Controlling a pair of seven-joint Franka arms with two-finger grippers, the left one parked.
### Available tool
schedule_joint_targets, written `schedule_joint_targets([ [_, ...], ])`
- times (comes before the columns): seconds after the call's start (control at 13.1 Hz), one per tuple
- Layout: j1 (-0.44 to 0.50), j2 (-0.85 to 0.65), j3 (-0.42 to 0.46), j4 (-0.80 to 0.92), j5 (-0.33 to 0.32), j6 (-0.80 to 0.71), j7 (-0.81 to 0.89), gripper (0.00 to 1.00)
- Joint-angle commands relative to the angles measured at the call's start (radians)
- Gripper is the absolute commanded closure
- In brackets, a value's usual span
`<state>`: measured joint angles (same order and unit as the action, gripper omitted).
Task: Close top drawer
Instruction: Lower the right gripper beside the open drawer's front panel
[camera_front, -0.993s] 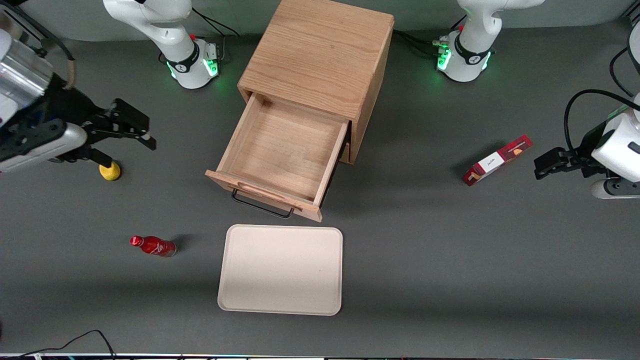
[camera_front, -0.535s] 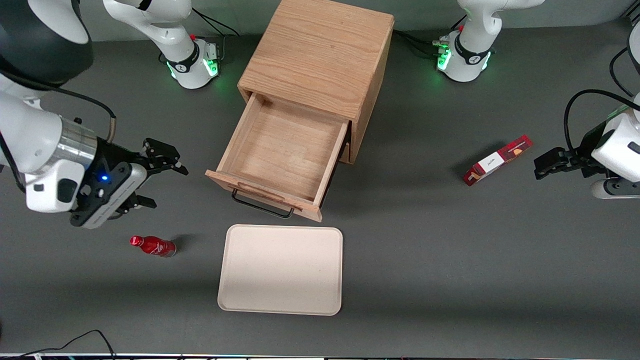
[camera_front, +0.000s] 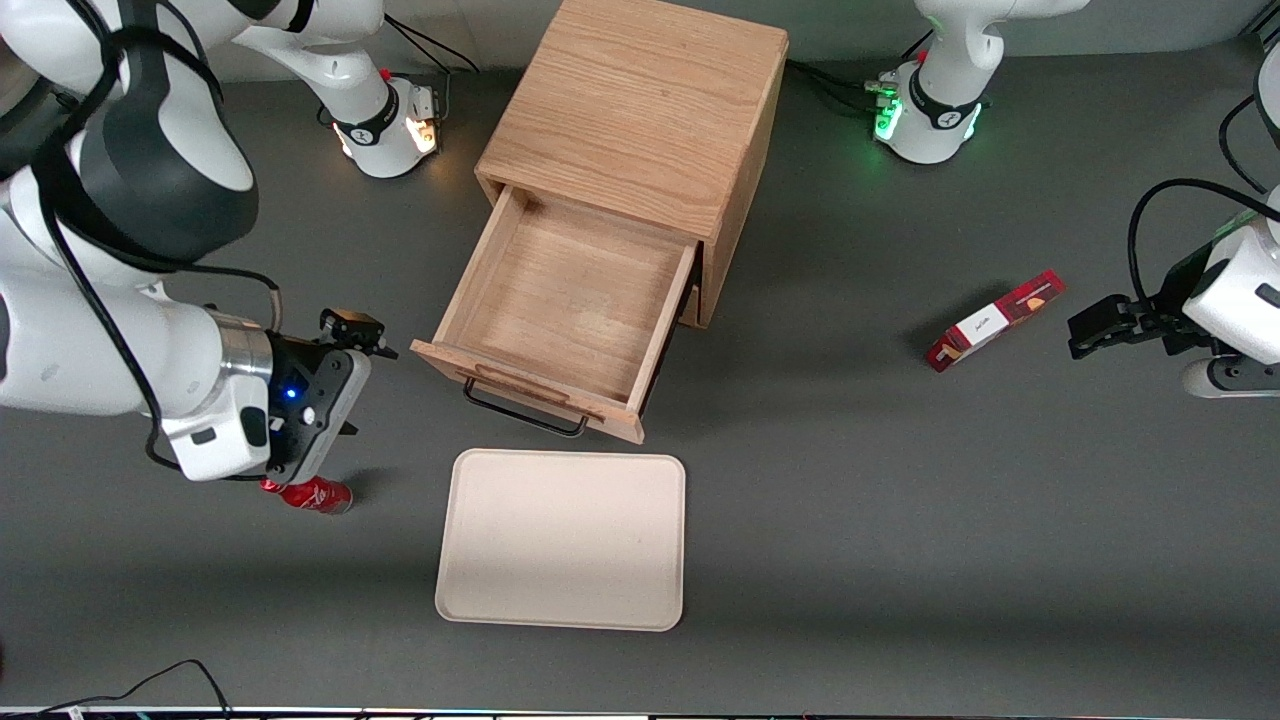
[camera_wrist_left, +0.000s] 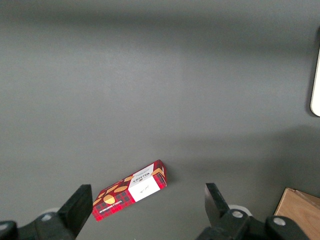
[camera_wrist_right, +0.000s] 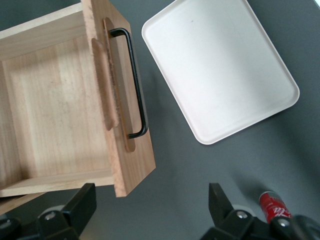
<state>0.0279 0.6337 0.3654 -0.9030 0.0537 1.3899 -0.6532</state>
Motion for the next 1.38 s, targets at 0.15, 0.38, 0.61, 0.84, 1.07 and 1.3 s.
schedule_joint_targets([
  [0.15,0.023,0.118,0.006,0.095,0.001,0.046,0.021,0.0],
  [0.38,0.023,0.142,0.003,0.093,0.049,0.081,0.064,0.0],
  [0.61,0.024,0.165,0.004,0.09,0.052,0.11,0.066,0.0],
  [0.84,0.04,0.19,0.007,0.087,0.052,0.138,0.076,0.0],
  [1.07,0.066,0.219,0.007,0.081,0.051,0.164,0.086,0.0],
  [1.3,0.087,0.231,0.009,0.046,0.049,0.185,0.086,0.0],
])
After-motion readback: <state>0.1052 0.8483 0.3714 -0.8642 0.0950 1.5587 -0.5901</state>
